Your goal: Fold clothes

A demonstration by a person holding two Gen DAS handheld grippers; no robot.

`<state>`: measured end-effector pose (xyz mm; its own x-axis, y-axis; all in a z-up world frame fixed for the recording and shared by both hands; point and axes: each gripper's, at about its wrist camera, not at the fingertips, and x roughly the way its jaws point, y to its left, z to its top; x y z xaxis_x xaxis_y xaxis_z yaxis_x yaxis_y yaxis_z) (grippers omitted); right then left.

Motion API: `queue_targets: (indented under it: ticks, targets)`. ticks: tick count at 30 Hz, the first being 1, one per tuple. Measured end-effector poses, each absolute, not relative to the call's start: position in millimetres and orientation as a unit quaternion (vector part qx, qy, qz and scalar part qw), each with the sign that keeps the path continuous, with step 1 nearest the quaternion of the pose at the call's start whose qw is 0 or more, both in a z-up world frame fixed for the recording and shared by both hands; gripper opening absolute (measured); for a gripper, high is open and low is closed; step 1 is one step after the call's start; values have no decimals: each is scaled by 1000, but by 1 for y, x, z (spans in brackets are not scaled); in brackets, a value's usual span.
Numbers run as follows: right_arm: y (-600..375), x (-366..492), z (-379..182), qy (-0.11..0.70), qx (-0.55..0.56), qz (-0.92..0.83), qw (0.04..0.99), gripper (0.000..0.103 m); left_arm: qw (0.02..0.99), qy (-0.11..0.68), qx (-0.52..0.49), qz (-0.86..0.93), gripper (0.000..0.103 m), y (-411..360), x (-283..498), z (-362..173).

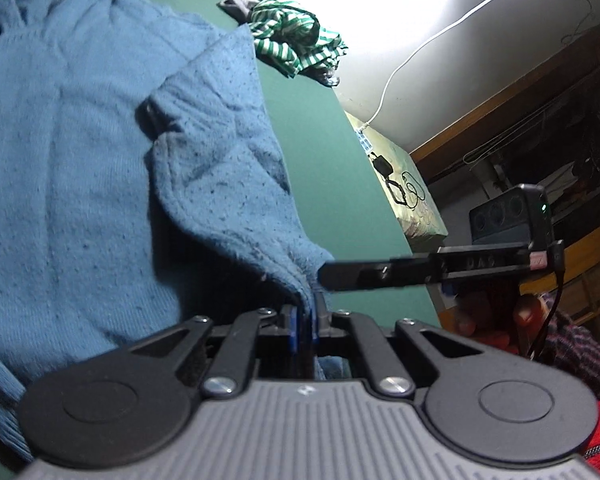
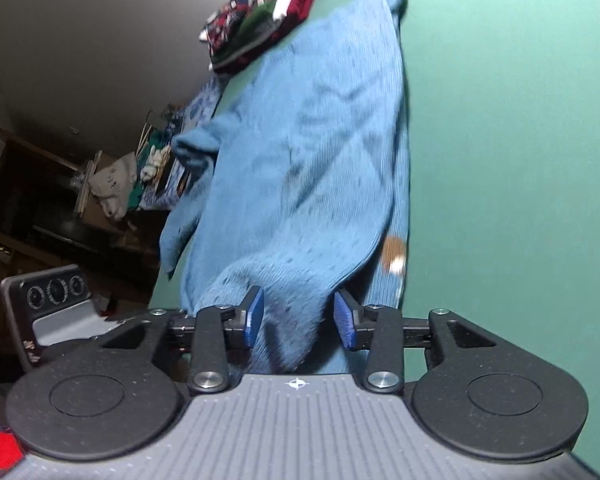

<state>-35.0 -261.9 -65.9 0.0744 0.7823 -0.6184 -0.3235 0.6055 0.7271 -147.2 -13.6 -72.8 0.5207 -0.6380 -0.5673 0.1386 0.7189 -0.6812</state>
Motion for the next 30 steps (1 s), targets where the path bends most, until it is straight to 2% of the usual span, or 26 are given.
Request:
queue_targets:
  ticks: [1, 3, 4, 5, 8, 10, 14, 15, 17, 18, 20, 24, 25, 26, 30]
  targets:
    - [-259, -37, -70, 562, 204, 396, 697, 43, 820, 430, -295, -236, 3, -14, -147, -74]
    - [-254, -41, -74, 570, 200, 403, 687, 35, 818, 433, -300, -234, 3, -12, -146, -75]
    - [-254, -42, -73, 570, 202, 408, 684, 24, 817, 432, -303, -233, 3, -11, -146, -74]
    - [-255, -43, -72, 569, 204, 414, 681, 17, 817, 428, -308, -234, 3, -9, -146, -72]
    - [-265, -41, -58, 555, 221, 427, 679, 11, 818, 417, -319, -237, 4, -5, -147, -64]
    - [-274, -38, -47, 545, 237, 435, 676, 11, 820, 409, -319, -242, 7, -4, -148, -59]
    - [-280, -35, -46, 560, 226, 435, 668, 15, 811, 432, -311, -243, 8, -14, -142, -70]
    - [-280, -34, -48, 569, 212, 430, 668, 17, 806, 442, -309, -243, 5, -16, -140, -75]
    - [-280, -30, -46, 576, 165, 417, 683, 32, 804, 448, -306, -244, 4, -20, -139, -78]
    - [-282, -26, -42, 571, 141, 410, 697, 35, 805, 446, -305, -244, 4, -20, -139, -76]
    - [-292, -10, -29, 546, 124, 395, 728, 36, 811, 438, -304, -241, 4, -18, -139, -69]
    - [-297, 55, -8, 472, 159, 379, 780, 40, 822, 421, -310, -227, 4, -14, -136, -55]
    - [-295, 73, -5, 451, 166, 376, 792, 46, 824, 417, -312, -223, 4, -13, -135, -52]
    - [-288, 91, -6, 436, 166, 370, 804, 49, 827, 413, -314, -218, 4, -11, -135, -49]
    - [-244, 154, -26, 413, 135, 354, 828, 49, 835, 397, -325, -202, 4, -6, -136, -38]
